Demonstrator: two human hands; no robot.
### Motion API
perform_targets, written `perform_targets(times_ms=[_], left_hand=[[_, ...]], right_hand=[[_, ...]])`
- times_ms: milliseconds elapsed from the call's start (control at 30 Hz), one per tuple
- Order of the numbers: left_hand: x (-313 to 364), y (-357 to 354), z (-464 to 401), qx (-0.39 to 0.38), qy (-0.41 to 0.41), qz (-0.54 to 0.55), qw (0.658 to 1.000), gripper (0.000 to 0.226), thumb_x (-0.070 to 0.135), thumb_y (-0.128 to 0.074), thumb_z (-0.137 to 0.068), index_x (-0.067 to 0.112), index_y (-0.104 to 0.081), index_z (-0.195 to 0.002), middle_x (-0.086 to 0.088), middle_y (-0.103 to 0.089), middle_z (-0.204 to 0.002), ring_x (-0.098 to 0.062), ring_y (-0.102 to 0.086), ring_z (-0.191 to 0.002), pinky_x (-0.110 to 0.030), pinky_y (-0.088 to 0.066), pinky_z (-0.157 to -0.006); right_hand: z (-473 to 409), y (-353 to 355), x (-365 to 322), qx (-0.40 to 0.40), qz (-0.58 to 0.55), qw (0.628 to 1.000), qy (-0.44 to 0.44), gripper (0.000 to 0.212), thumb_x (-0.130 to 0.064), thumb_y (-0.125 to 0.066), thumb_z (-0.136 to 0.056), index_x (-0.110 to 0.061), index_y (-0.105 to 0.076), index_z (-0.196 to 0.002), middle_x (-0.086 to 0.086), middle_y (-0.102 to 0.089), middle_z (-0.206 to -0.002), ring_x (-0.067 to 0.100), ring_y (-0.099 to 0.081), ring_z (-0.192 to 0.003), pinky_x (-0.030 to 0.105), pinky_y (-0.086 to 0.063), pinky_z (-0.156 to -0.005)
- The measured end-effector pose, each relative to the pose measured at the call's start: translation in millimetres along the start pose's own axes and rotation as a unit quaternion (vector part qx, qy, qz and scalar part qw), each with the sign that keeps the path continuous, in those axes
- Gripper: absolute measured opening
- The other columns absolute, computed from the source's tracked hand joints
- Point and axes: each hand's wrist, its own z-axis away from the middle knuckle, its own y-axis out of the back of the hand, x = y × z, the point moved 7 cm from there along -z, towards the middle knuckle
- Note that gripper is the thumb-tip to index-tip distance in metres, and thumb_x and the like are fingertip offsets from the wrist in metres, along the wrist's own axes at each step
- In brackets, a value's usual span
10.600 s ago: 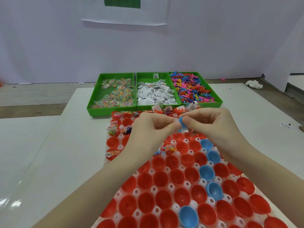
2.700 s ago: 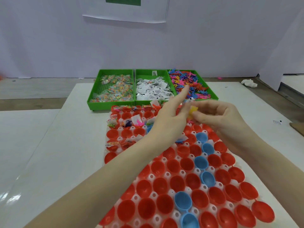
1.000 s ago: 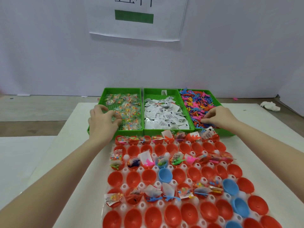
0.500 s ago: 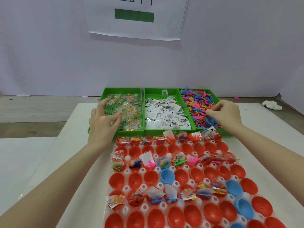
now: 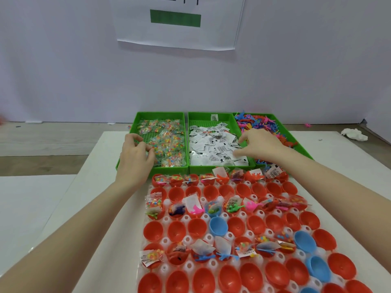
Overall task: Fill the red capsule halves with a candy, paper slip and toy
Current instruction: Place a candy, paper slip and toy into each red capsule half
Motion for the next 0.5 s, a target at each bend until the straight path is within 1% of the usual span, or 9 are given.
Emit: perform_targets(times_ms=[67, 100, 133, 167, 200, 233, 333, 400, 500], left_hand=[[0, -1, 0, -0.007, 0.001, -0.002, 1.000, 0.023, 0.015, -0.050, -0.094, -0.004, -0.064, -0.094, -0.014, -0.038, -0.127, -0.024, -0.044, -0.113, -0.038, -0.037, -0.094], [0, -1, -1, -0.010, 0.000, -0.003, 1.000, 0.023, 0.016, -0.050, -0.094, -0.004, -0.064, -0.094, -0.013, -0.038, -0.127, -0.024, -0.044, -0.114, -0.037, -0.037, -0.094], [0, -1, -1, -0.012, 0.000, -0.004, 1.000, 0.024, 0.016, -0.050, -0.094, -0.004, -0.064, -0.095, -0.013, -0.038, -0.127, -0.024, -0.044, -0.114, -0.037, -0.037, -0.094], [0, -1, -2, -0.014, 0.001, -0.004, 1.000, 0.024, 0.016, -0.050, -0.094, -0.004, -0.064, -0.096, -0.013, -0.038, -0.127, -0.024, -0.044, -0.114, -0.038, -0.038, -0.095], [-1, -1, -2, -0.015, 0.002, -0.003, 1.000, 0.024, 0.016, -0.049, -0.094, -0.004, -0.063, -0.097, -0.013, -0.038, -0.127, -0.024, -0.044, -0.114, -0.038, -0.039, -0.095], [-1, -2, -2, -0.016, 0.001, -0.002, 1.000, 0.024, 0.016, -0.049, -0.094, -0.004, -0.063, -0.097, -0.013, -0.039, -0.127, -0.024, -0.044, -0.114, -0.039, -0.039, -0.096], [-1, -2, -1, -0.015, 0.002, -0.004, 1.000, 0.025, 0.016, -0.049, -0.095, -0.004, -0.063, -0.097, -0.013, -0.039, -0.125, -0.024, -0.044, -0.114, -0.042, -0.039, -0.096], [-1, -2, -2, -0.013, 0.002, -0.005, 1.000, 0.025, 0.016, -0.049, -0.094, -0.004, -0.063, -0.097, -0.013, -0.040, -0.124, -0.024, -0.044, -0.114, -0.041, -0.040, -0.095], [-1, -3, -2, -0.011, 0.002, -0.012, 1.000, 0.025, 0.016, -0.050, -0.094, -0.004, -0.064, -0.097, -0.013, -0.042, -0.123, -0.024, -0.044, -0.113, -0.038, -0.038, -0.094]], right_hand=[[-1, -5, -6, -0.015, 0.015, 1.000, 0.002, 0.045, -0.031, -0.067, -0.076, 0.001, -0.065, -0.107, 0.021, -0.066, -0.105, 0.025, -0.054, -0.063, 0.027, -0.042, -0.054], [-1, -6, -7, -0.013, 0.007, 1.000, -0.001, 0.039, -0.026, -0.067, -0.076, 0.001, -0.067, -0.104, 0.020, -0.069, -0.095, 0.020, -0.044, -0.055, 0.024, -0.034, -0.050], [-1, -5, -6, -0.007, 0.003, 1.000, -0.005, 0.031, -0.022, -0.066, -0.078, 0.000, -0.070, -0.100, 0.015, -0.070, -0.077, 0.016, -0.039, -0.051, 0.021, -0.030, -0.047], [-1, -4, -6, 0.003, 0.004, 1.000, -0.009, 0.024, -0.019, -0.064, -0.079, -0.002, -0.072, -0.094, 0.006, -0.062, -0.058, 0.014, -0.039, -0.048, 0.021, -0.030, -0.046], [0, -2, -5, 0.022, 0.009, 1.000, -0.008, 0.020, -0.018, -0.062, -0.082, -0.005, -0.073, -0.090, -0.002, -0.052, -0.049, 0.013, -0.040, -0.047, 0.021, -0.031, -0.046], [1, 1, -6, 0.046, 0.017, 0.999, -0.003, 0.019, -0.019, -0.060, -0.084, -0.007, -0.074, -0.087, -0.006, -0.046, -0.047, 0.013, -0.042, -0.048, 0.023, -0.033, -0.048], [7, 16, -5, 0.133, 0.015, 0.991, 0.017, 0.019, -0.026, -0.058, -0.087, -0.015, -0.073, -0.084, -0.010, -0.045, -0.053, 0.016, -0.048, -0.059, 0.024, -0.032, -0.055], [11, 25, -3, 0.166, -0.026, 0.985, 0.026, 0.015, -0.032, -0.066, -0.082, -0.018, -0.072, -0.079, -0.013, -0.043, -0.055, 0.013, -0.045, -0.058, 0.022, -0.028, -0.051], [15, 33, 1, 0.186, -0.114, 0.976, 0.015, 0.023, -0.042, -0.078, -0.067, -0.023, -0.066, -0.066, -0.017, -0.045, -0.057, 0.004, -0.042, -0.056, 0.022, -0.027, -0.050]])
